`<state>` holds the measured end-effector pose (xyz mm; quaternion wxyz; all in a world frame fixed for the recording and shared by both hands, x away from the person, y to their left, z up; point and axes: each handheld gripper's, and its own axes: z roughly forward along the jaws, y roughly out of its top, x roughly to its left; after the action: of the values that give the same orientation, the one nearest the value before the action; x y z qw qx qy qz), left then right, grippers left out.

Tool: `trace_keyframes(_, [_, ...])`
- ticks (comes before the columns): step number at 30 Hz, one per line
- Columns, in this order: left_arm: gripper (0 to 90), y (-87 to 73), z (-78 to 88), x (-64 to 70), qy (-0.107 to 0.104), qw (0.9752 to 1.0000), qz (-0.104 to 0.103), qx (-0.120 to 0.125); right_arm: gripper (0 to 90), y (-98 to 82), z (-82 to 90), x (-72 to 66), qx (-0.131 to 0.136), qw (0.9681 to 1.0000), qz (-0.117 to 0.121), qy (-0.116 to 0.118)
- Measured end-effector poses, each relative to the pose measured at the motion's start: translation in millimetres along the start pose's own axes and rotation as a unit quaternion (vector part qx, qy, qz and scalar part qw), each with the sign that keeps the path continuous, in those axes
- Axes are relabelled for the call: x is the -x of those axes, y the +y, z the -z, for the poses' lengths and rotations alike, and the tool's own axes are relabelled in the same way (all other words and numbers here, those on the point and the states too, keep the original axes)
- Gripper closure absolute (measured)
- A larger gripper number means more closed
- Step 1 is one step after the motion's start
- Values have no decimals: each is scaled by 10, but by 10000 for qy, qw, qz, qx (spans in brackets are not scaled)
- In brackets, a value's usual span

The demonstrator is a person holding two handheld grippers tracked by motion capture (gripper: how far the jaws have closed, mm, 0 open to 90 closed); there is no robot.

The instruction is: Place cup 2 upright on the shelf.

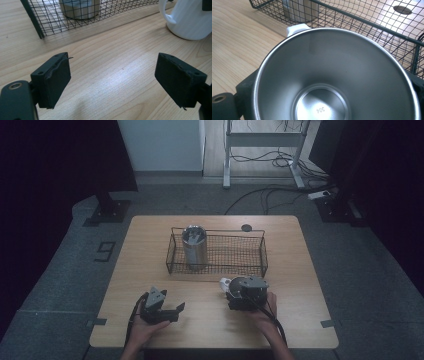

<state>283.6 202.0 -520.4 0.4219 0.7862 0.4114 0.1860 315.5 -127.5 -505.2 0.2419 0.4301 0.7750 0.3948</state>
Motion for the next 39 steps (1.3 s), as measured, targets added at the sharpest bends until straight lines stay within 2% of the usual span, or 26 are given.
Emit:
trace_keyframes(7, [135,-5,-19,24,-22,10000,-74,-35,56,-13,10,23,31,10000,5,67])
trace_keyframes(18, [136,-11,-36,48,-36,9999,-106,-67,57,-22,84,107,86,9997,-140,191])
trace_keyframes(27, [137,-22,-48,61,-28,9999,-121,-93,58,44,208,99,235,9993,-67,296])
trace_keyframes(39, [138,-33,-50,64,-22,9999,-81,-105,58,137,327,109,440,9981,-94,432])
